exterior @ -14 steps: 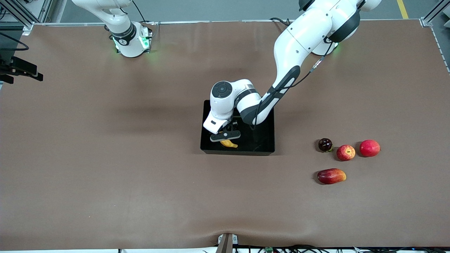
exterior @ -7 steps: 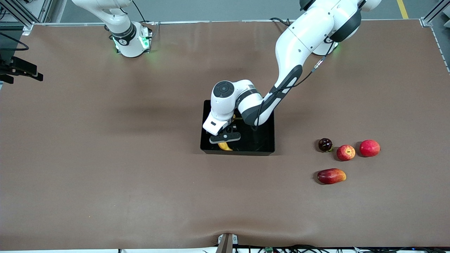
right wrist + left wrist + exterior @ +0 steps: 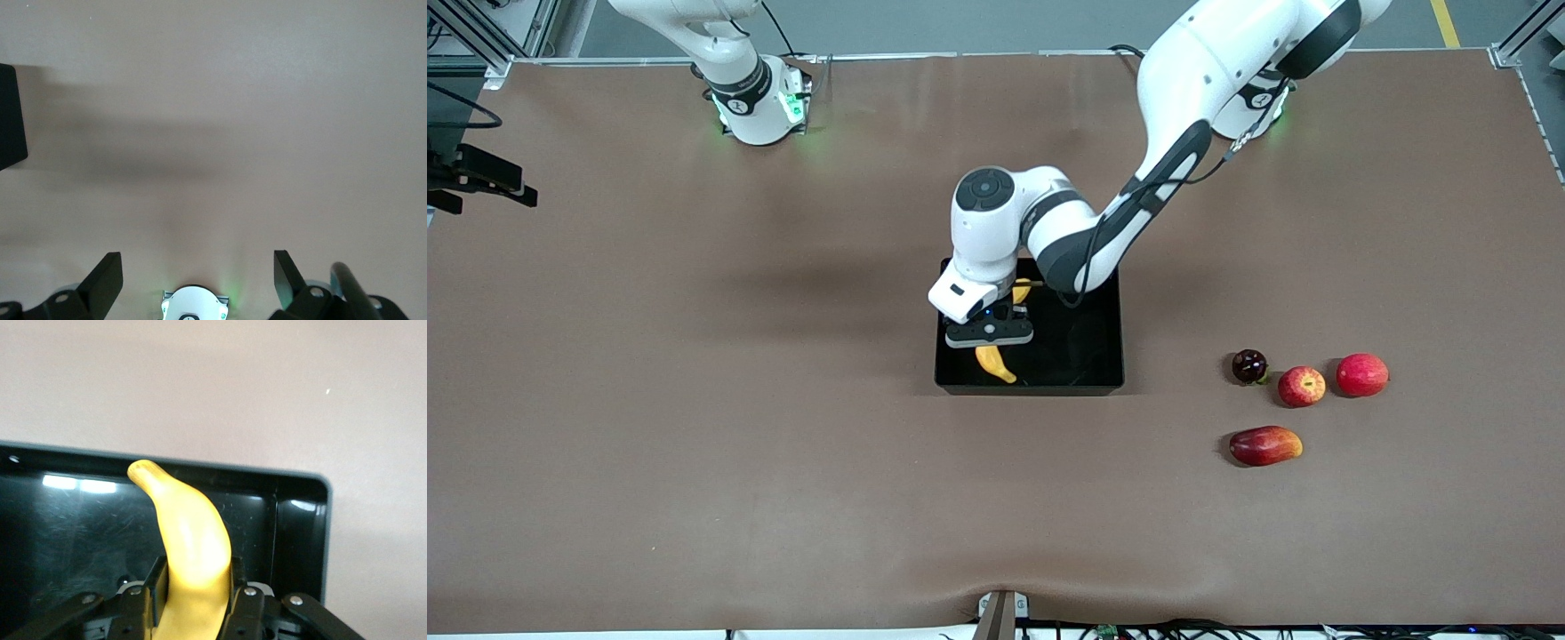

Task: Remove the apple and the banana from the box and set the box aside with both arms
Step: 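Lift the banana out with the left gripper while the right gripper reaches the box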

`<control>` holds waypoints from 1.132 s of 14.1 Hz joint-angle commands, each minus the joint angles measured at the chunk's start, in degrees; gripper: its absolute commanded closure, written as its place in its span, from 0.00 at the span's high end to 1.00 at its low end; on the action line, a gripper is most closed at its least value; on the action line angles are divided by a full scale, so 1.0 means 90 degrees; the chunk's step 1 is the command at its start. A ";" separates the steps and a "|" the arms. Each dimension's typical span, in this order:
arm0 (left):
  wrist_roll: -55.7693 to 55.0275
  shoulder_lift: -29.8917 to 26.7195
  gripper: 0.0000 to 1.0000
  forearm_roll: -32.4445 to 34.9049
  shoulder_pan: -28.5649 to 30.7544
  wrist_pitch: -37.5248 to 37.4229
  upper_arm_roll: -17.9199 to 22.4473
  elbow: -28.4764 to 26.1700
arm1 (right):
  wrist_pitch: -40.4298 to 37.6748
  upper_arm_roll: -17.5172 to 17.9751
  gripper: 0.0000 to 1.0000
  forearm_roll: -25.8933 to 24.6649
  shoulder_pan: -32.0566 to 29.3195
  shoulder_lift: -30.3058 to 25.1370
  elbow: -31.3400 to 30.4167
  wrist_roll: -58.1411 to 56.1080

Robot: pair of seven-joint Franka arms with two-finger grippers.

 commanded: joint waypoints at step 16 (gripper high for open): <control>0.6624 -0.0558 0.00 -0.0232 0.5329 -0.0985 -0.1925 -0.0415 | 0.1102 0.2198 1.00 0.0710 0.0568 0.1155 -0.0209 0.3317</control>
